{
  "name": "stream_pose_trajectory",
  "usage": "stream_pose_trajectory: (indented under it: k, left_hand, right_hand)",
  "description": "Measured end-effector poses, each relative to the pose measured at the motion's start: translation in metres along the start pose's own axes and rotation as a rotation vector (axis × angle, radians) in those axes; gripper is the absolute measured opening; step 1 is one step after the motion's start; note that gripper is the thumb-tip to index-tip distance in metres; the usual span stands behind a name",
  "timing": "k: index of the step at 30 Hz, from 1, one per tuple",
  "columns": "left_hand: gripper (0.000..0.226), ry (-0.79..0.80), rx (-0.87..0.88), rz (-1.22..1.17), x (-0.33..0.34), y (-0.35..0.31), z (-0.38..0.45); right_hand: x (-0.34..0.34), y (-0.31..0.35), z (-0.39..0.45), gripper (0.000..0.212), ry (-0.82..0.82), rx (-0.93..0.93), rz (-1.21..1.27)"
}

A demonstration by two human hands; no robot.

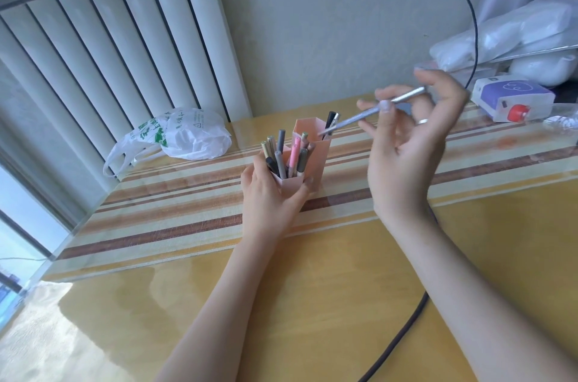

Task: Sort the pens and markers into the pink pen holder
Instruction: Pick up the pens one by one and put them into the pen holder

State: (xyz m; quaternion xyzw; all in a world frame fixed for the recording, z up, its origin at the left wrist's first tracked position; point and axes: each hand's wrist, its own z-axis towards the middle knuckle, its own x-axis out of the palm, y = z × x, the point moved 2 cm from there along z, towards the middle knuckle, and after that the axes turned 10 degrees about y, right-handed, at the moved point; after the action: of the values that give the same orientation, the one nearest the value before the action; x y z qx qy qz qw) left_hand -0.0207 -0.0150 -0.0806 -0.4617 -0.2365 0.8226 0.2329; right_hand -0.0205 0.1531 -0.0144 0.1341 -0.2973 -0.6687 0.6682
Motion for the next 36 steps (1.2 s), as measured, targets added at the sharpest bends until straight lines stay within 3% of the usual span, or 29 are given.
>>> stream_pose_trajectory:
  k: [3,8,13,17,21,24,29,36]
  left_hand:
    - [0.058,0.005,0.017,0.011,0.000,-0.003,-0.001]
    - [0.065,-0.002,0.095,0.051,-0.001,-0.008,-0.001]
    - [0.065,0.002,0.106,0.037,-0.002,-0.009,-0.002]
    - [0.062,0.022,0.013,-0.012,0.000,-0.002,-0.001]
    - [0.064,-0.007,0.017,-0.039,0.000,-0.003,-0.001]
    - [0.069,-0.012,0.064,-0.002,0.000,-0.002,0.001]
    - [0.052,-0.021,0.100,-0.005,-0.002,-0.008,-0.001]
    - [0.059,-0.005,0.045,-0.046,-0.004,-0.009,-0.003]
  right_hand:
    - [0.006,-0.010,-0.005,0.030,0.093,0.016,-0.115]
    - [0.008,-0.028,-0.008,0.007,0.233,0.067,-0.338]
    - [0.013,-0.042,-0.012,0.019,0.286,-0.017,-0.638]
    - [0.012,-0.033,-0.009,0.033,0.253,-0.066,-0.607]
    - [0.020,-0.026,-0.015,0.041,0.587,0.035,-0.300]
    - [0.031,-0.029,-0.025,0.033,0.713,0.049,-0.344]
    - [0.032,-0.032,-0.025,0.013,0.595,-0.024,-0.375]
    - [0.026,-0.016,-0.022,0.006,0.443,-0.076,-0.271]
